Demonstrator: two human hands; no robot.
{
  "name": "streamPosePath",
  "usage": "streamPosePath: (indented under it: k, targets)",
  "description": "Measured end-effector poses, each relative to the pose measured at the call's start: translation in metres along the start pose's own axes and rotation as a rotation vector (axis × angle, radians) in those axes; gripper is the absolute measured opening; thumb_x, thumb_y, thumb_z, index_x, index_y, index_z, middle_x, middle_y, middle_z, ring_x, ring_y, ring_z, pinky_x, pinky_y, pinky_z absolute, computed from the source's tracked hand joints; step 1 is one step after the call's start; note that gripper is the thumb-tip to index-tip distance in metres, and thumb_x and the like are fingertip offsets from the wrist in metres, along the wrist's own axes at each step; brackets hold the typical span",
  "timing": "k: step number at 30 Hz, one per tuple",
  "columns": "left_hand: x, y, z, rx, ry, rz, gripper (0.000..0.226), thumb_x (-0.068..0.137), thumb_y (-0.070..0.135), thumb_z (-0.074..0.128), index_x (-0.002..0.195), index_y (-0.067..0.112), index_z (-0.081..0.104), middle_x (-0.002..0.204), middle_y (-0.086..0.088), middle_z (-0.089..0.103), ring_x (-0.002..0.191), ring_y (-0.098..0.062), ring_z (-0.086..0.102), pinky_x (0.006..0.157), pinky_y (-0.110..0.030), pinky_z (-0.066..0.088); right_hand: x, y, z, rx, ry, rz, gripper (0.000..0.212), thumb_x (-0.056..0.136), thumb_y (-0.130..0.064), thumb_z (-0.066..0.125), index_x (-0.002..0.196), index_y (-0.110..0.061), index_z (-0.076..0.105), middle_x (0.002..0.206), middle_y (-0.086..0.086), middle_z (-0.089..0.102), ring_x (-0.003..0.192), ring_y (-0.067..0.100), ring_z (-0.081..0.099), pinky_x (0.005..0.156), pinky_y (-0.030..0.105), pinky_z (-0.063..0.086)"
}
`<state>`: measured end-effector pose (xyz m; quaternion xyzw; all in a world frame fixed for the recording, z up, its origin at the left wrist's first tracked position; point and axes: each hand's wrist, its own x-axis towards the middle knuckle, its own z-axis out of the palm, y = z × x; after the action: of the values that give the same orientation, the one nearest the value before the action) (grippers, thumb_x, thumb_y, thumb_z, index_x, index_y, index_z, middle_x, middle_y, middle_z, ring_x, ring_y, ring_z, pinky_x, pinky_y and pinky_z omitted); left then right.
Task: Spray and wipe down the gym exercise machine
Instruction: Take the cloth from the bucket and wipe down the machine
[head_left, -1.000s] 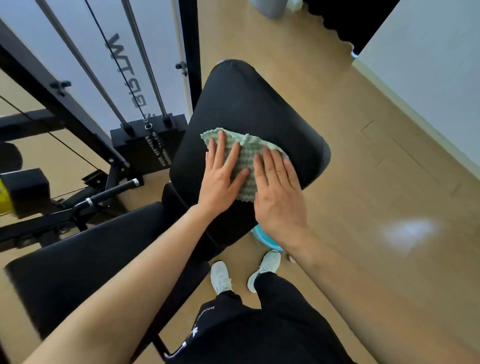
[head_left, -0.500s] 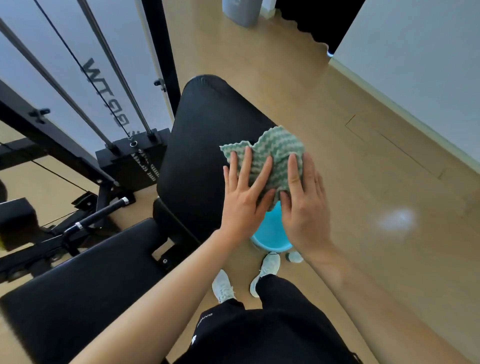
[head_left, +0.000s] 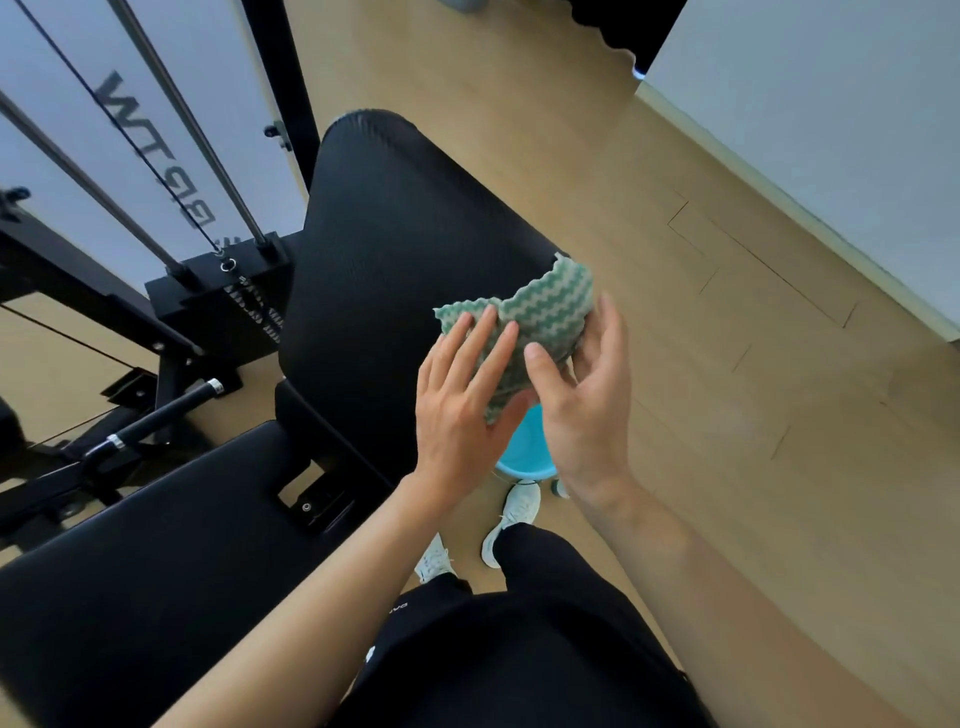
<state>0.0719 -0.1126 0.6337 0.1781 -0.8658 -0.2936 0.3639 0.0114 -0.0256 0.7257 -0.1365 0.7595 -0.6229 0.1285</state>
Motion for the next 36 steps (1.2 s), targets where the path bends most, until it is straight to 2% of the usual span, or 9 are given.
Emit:
streamPosePath:
  k: [3,8,12,15,20,25,29,33,36]
  targets:
    - [0.014,0.004,0.003,-0.036,-0.014,0.032,0.053,0.105,0.041,0.056,0.147,0.01,0.052,0.159,-0.015,0.041,0.152,-0.035,0.033,0.122,-0.056,0.032,0.016,0.007,0.004,-0.173,-0.02,-0.056,0.067,0.097,-0.024,0.065,0.157,-0.017,0.036,0.147,0.001,0.056,0.133,0.017,0.057,0.109,0.042,0.05]
    - [0.008,-0.011,0.016,-0.04,0.004,0.083,0.059,0.098,0.031,0.072,0.149,0.014,0.046,0.159,-0.015,0.037,0.153,-0.036,0.03,0.124,-0.054,0.03,0.025,0.02,0.004,-0.275,-0.034,-0.116,0.073,0.103,-0.035,0.057,0.163,-0.017,0.02,0.161,0.004,0.041,0.144,0.018,0.046,0.114,0.043,0.045]
    - [-0.019,-0.024,0.027,-0.037,0.05,0.098,0.056,0.093,0.021,0.079,0.142,0.01,0.054,0.153,-0.017,0.046,0.149,-0.036,0.037,0.118,-0.056,0.04,0.012,0.029,0.005,-0.241,-0.033,-0.087,0.076,0.105,-0.018,0.056,0.164,-0.012,0.009,0.161,0.003,0.04,0.136,0.001,0.05,0.107,0.017,0.044]
    - [-0.044,-0.035,0.03,-0.024,0.046,0.105,0.055,0.089,0.008,0.081,0.14,0.006,0.059,0.15,-0.017,0.05,0.146,-0.038,0.043,0.117,-0.054,0.042,-0.001,0.045,0.012,-0.26,-0.034,-0.04,0.075,0.105,-0.014,0.057,0.163,-0.009,0.01,0.147,-0.014,0.048,0.122,-0.015,0.053,0.099,0.008,0.043]
    - [-0.084,-0.057,0.02,0.026,-0.006,0.065,0.046,0.089,0.0,0.077,0.133,0.005,0.066,0.145,-0.016,0.057,0.14,-0.037,0.051,0.113,-0.054,0.046,-0.024,0.083,0.023,-0.287,-0.094,0.153,0.046,0.101,-0.026,0.064,0.144,-0.014,0.05,0.118,-0.007,0.069,0.108,0.003,0.066,0.099,0.026,0.053]
    - [-0.128,-0.078,0.002,0.111,-0.104,-0.09,0.033,0.096,0.008,0.065,0.128,0.012,0.073,0.149,-0.012,0.056,0.14,-0.032,0.052,0.113,-0.053,0.044,-0.034,0.101,0.03,-0.238,-0.226,0.355,0.042,0.092,-0.042,0.068,0.13,-0.029,0.058,0.118,-0.006,0.072,0.113,0.015,0.069,0.099,0.047,0.057]
    - [-0.148,-0.068,-0.001,0.144,-0.153,-0.388,0.044,0.087,0.02,0.063,0.13,0.025,0.072,0.148,-0.005,0.056,0.125,-0.027,0.053,0.103,-0.042,0.044,-0.032,0.103,0.031,0.013,-0.302,0.68,0.03,0.1,-0.015,0.065,0.13,-0.019,0.061,0.124,0.005,0.071,0.116,0.026,0.069,0.095,0.044,0.06]
    - [-0.14,-0.034,-0.015,-0.395,0.017,-1.274,0.018,0.09,0.022,0.066,0.106,0.026,0.075,0.114,0.006,0.064,0.106,-0.017,0.062,0.092,-0.038,0.056,-0.022,0.098,0.026,0.186,-0.337,0.886,0.022,0.101,-0.01,0.059,0.122,-0.013,0.065,0.117,0.008,0.073,0.113,0.028,0.069,0.103,0.044,0.055]
    - [-0.127,-0.026,-0.027,-0.725,0.061,-1.812,0.014,0.091,0.022,0.061,0.079,0.015,0.062,0.082,0.001,0.059,0.07,-0.015,0.056,0.066,-0.028,0.049,-0.016,0.097,0.026,0.126,-0.349,0.901,0.019,0.1,-0.013,0.06,0.118,-0.016,0.066,0.117,0.008,0.072,0.114,0.025,0.065,0.106,0.042,0.05]
